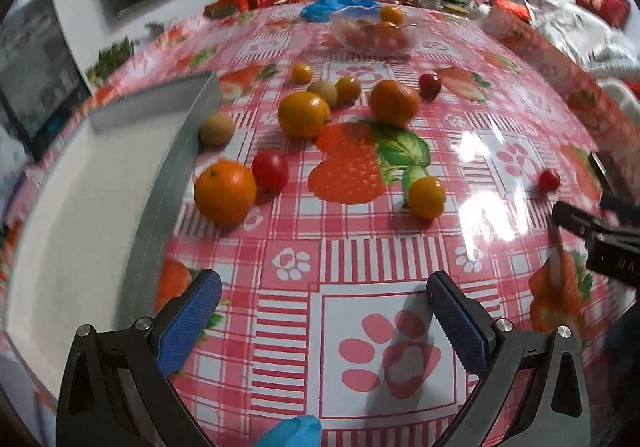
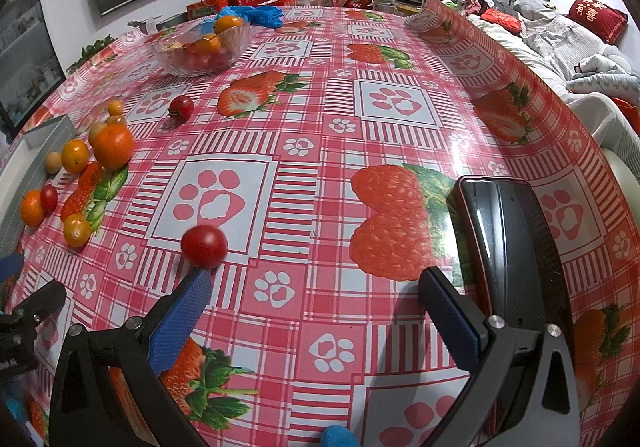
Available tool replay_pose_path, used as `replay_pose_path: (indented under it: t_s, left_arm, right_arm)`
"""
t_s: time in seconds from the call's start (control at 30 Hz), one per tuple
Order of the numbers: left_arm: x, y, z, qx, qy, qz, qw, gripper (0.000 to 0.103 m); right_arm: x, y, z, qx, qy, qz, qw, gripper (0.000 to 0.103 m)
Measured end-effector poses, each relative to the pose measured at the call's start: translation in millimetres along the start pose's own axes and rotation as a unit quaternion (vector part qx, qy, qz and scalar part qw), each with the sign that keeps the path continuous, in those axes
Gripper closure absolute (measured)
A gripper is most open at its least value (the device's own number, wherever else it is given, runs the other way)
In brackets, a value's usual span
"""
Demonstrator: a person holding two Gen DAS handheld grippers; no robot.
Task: Organize fruits
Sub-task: 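Grasp a red cherry tomato with the right tool while the left tool grasps a yellow cherry tomato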
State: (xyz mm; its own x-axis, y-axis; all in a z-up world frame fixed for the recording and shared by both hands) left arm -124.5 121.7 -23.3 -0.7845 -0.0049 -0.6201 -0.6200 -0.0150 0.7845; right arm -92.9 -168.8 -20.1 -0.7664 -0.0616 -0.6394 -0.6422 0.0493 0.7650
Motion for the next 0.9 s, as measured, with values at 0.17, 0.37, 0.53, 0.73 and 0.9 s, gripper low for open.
replay_pose_path:
  t_s: [0.17,0.37,0.53,0.73,0.9]
  left_arm:
    - [8.1,2.1,1.7,0.004,0.012,-0.018,0.9998,0.000]
    - [6.7,2.7,1.5,0.002,0.011,0.000,0.9999,0.000]
    - [2.1,3.5,-4.8,-0.003,-0.003,0.019,0.9998,0.000]
    - [-4.0,16.2,-17.4,-0.001,-0.030,-0.004,0.9995,0.000]
    - [-15.8,17.8,-27.2,0.005,-0.041,-0.011,0.9991,0.000]
  right_arm:
    - [-0.1,-1.4,-2.4,-0.001,0.002,0.002,1.000,0.000]
    - [-5.1,0.8,9.0,-0.032,0.008,0.007,0.999,0.000]
    - [-16.3,1.5,24.5,-0.046,0.022,-0.002,0.999,0.007]
    - [-14.3,0.2,44.8,-0.059,0.055,-0.003,0.997,0.052]
    - [-18.7,10.9,29.5,-0.093,0.015,-0.017,0.995,0.079]
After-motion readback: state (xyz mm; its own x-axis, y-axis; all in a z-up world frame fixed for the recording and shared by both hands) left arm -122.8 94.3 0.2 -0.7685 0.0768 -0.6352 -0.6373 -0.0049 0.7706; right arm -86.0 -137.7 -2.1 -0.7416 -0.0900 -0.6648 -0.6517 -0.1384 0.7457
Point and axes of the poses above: each gripper's, at about its wrist camera, not at the fingertips, and y roughly against the way its jaws point, z to its left, x to its underside, the point moved 3 cm from there along -y, roughly the way its jaws point, and after that the axes turned 5 degrees about -z, right-handed, at the moved point
